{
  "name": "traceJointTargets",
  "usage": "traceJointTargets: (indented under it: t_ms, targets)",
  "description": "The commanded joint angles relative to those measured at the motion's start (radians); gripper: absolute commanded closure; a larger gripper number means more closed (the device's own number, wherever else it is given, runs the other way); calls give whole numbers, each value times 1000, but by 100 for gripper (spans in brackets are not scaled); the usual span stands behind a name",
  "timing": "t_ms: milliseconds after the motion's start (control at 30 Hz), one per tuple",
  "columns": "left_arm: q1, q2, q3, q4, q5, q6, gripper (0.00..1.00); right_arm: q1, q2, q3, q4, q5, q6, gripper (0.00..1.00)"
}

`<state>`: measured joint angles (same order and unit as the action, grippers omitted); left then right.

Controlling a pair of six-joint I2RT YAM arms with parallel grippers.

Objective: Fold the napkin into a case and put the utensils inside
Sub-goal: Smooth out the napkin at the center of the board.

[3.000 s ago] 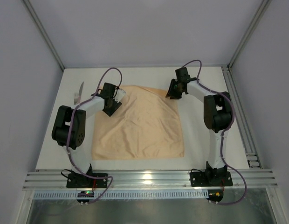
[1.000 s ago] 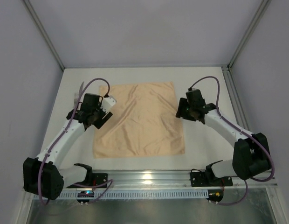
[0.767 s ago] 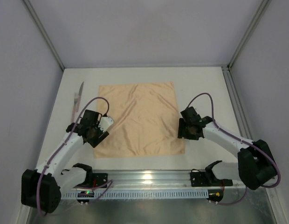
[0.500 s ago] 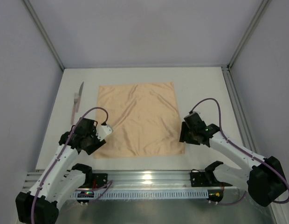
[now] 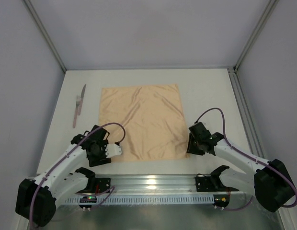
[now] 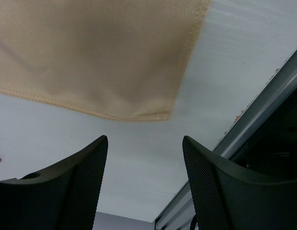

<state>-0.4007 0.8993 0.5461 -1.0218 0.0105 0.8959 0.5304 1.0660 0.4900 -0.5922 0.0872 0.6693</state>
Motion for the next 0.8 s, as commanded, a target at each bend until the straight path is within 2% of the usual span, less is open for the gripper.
traceJointTargets:
  t_ms: [0, 167, 400, 533, 700, 767]
  targets:
    - [-7, 41, -17, 90, -58, 78, 33, 8, -20, -40, 61, -26, 38, 61]
    - [3, 114, -9, 209, -57, 48, 36, 8, -9, -37, 66, -29, 33, 66]
    - [74, 203, -15, 341, -86, 113, 36, 11, 6, -31, 80, -46, 27, 68]
    - [146, 207, 70, 280, -60, 143, 35, 23, 15, -21, 100, -63, 27, 68]
    - [146, 103, 104, 63, 22, 218, 27, 29, 0, 8, 77, -57, 7, 68]
    - [142, 47, 107, 26, 25, 236, 24, 29, -15, 50, 29, -46, -11, 63]
